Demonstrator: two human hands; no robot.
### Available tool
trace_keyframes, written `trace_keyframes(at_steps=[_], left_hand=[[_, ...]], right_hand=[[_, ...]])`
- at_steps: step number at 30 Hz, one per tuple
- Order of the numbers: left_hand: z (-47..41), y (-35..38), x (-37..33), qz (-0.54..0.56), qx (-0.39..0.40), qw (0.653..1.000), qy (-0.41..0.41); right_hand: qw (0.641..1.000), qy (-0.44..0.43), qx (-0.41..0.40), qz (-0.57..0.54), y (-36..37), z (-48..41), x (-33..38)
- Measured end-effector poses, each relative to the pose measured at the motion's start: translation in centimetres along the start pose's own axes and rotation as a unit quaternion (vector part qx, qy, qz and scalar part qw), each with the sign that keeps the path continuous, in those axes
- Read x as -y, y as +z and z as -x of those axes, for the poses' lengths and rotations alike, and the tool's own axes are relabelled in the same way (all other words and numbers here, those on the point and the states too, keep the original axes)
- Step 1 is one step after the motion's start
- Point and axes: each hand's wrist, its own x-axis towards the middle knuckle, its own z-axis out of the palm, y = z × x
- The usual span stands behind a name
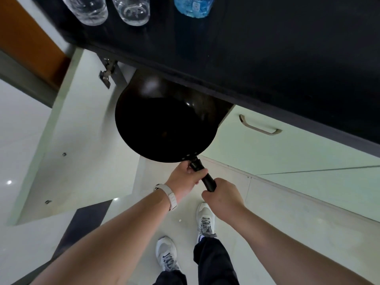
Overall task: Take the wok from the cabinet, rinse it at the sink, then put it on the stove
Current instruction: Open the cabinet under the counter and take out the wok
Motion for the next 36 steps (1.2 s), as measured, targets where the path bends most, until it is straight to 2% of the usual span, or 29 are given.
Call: trace_keyframes(at_steps=[6,12,20,28,36], left_hand=[[4.9,0.5,1.4,0.023,-0.004,1.0,0.001],[11.4,2.0,2.0,-0.006,-0.003,1.0,-0.02],[20.1,4.0,1.8,0.006,0.025,0.999,-0.029],[28.9,4.8,0.2,0.032,0.057,0.998,-0.001],[33.5,4.9,-1.7,0.031,0.079,0.995,0.048]], right_hand=[[1.0,0.003,-0.004,-0.001,1.1,4.5,-1.0],[1.0,0.027,0.001,-0.006,0.6,11.2,-2.6],[1.0,0.022,0.002,0.021,-1.4,19.6,-4.6],[0.999,-0.005,-0.012,0.04,-3.7,27.7,-5.1],[0.999,-0.02,-0.042,0.024,-5.9,32.6,-4.8]])
